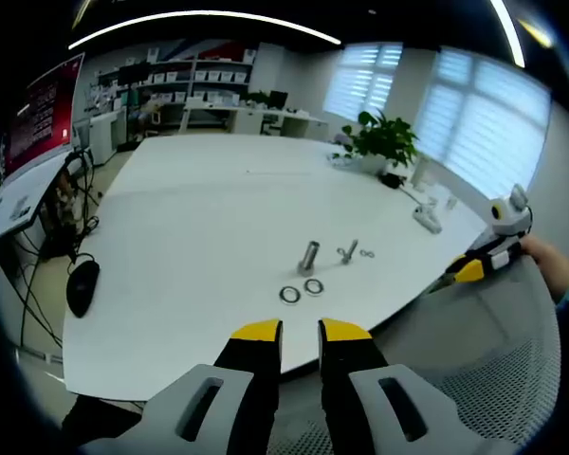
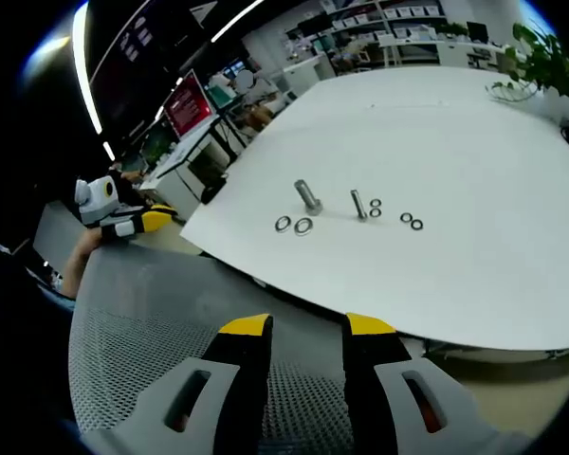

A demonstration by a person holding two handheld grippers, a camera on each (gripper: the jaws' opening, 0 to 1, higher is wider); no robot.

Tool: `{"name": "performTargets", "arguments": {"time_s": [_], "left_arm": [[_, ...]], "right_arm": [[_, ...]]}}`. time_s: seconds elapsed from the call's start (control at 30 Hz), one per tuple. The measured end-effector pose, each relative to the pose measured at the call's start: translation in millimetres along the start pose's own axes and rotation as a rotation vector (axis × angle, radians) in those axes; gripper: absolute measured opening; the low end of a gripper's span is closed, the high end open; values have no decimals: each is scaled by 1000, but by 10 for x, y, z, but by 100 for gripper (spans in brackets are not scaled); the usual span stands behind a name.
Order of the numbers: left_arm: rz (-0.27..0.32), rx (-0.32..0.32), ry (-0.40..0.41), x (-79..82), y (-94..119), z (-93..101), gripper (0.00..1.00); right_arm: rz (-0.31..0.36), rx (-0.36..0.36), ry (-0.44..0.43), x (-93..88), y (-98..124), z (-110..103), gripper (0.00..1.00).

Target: Place the washer onto the threaded stud by aligning its center hole with the stud, sliding it down to the base, and recovering from edge contact or off-axis alignment until the washer reaches the visible bottom stop.

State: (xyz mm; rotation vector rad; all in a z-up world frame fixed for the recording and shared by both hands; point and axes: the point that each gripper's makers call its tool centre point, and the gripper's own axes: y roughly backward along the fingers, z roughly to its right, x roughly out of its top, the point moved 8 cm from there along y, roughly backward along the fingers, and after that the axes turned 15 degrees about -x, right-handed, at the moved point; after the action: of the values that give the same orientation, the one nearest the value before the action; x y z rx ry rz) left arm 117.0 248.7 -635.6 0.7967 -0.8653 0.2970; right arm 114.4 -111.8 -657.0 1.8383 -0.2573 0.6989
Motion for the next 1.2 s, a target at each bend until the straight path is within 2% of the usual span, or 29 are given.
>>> {"name": "performTargets", "arguments": {"time_s": [0.33, 0.5, 0.8, 1.2], "left_arm": [[4, 6, 1, -1, 12, -13, 13], [31, 10, -4, 24, 24, -12, 12], [9, 6, -4, 11, 8, -6, 12], [14, 6, 2, 4, 13, -14, 12]], "right_arm": [[-5, -8, 2, -1, -1, -9, 32], [1, -7, -5, 2, 2, -6, 32], [3, -7, -8, 4, 0, 0, 32], [-2, -7, -7, -4, -3, -3, 32]]}}
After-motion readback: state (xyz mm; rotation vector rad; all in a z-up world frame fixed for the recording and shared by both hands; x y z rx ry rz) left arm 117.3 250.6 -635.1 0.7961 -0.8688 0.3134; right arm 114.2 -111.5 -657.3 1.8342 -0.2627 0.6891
